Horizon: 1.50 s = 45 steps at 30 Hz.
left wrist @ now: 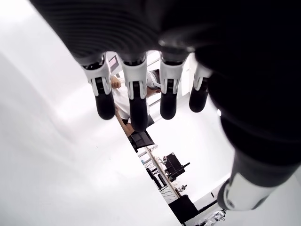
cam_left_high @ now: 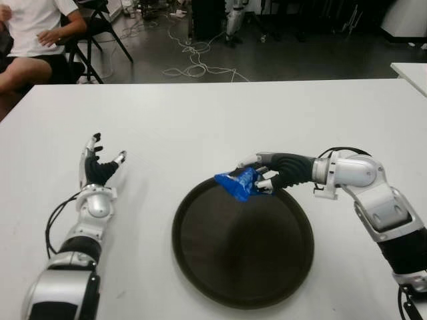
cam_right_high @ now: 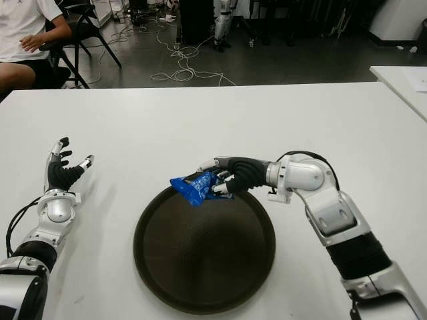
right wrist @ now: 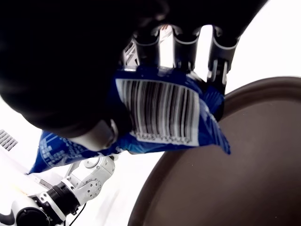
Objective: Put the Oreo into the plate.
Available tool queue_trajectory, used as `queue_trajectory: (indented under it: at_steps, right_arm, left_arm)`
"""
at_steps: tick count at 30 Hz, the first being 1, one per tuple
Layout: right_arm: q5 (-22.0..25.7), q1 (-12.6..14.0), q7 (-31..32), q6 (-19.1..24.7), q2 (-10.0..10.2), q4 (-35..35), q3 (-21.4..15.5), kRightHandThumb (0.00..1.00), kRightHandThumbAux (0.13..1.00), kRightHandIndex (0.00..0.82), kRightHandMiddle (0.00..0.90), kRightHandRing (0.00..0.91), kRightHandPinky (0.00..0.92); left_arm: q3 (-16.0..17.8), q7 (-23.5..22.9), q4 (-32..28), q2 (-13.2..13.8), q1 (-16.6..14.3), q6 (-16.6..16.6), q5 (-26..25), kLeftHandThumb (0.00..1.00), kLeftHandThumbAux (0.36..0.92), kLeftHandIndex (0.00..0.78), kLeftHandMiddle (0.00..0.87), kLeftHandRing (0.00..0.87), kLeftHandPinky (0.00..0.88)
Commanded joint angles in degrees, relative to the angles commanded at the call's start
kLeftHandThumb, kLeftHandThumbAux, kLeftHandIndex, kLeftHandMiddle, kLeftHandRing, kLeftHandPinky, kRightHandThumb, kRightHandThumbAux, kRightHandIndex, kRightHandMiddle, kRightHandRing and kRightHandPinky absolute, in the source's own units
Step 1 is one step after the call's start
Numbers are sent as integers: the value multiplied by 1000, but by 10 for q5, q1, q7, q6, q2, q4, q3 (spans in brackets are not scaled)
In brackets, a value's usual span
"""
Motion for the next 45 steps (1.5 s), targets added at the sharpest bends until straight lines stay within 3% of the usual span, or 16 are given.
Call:
queue_trajectory:
  at_steps: [7, 17, 18, 20, 22, 26, 27, 29, 31, 37, 40, 45]
  right_arm:
    - [-6, 0, -13, 11, 1, -12, -8, 849, 675, 415, 523, 839, 838]
    - [0, -3, -7, -10, 7, 13, -7, 847, 674, 420, 529, 832, 828]
    - [7, -2, -7, -11, 11, 15, -10, 847, 674, 425, 539, 827, 819]
    - [19, 0, -8, -11, 17, 18, -15, 776, 696, 433, 672, 826, 813]
    - [29, 0, -8, -10, 23, 22, -18, 735, 709, 436, 730, 813, 800]
    - [38, -1, -14, -12, 31, 28, -20, 690, 726, 433, 674, 707, 681]
    - [38, -1, -17, -14, 32, 29, -21, 441, 710, 449, 619, 647, 579]
    - [40, 2, -23, -25, 36, 29, -24, 226, 678, 445, 545, 565, 454]
    - [48, 4, -24, -32, 42, 30, -29, 92, 644, 417, 462, 467, 333]
    - [78, 24, -19, -16, 37, -15, -44, 9, 575, 261, 263, 244, 143]
    - [79, 12, -16, -22, 42, 2, -40, 3, 585, 189, 198, 181, 104]
    - [84, 7, -9, -32, 45, 18, -37, 0, 620, 144, 149, 129, 69]
  left_arm:
    - [3, -4, 0, -1, 0, -4, -3, 233, 702, 74, 129, 152, 195]
    - [2, -2, 2, 1, -1, -7, -1, 253, 712, 83, 140, 159, 191]
    - [1, -2, 2, 1, 0, -6, -1, 250, 711, 82, 138, 155, 184]
    - [1, -2, 1, 1, 0, -6, -1, 246, 710, 80, 136, 153, 185]
    - [1, -3, 1, 1, 0, -6, -1, 243, 709, 78, 134, 153, 187]
    - [2, -4, 2, 1, 0, -6, -2, 243, 707, 75, 133, 153, 191]
    - [2, -4, 2, 1, 0, -7, -3, 248, 706, 75, 133, 153, 193]
    - [3, -5, 2, 1, 0, -7, -4, 258, 705, 76, 133, 154, 195]
    - [4, -6, 3, 1, 1, -9, -5, 269, 702, 78, 134, 156, 198]
    - [4, -6, 2, 1, 2, -12, -5, 267, 696, 76, 128, 151, 192]
    - [6, -9, 2, 0, 2, -13, -8, 270, 699, 76, 129, 151, 191]
    - [6, -10, 3, 0, 1, -15, -7, 280, 706, 78, 135, 159, 202]
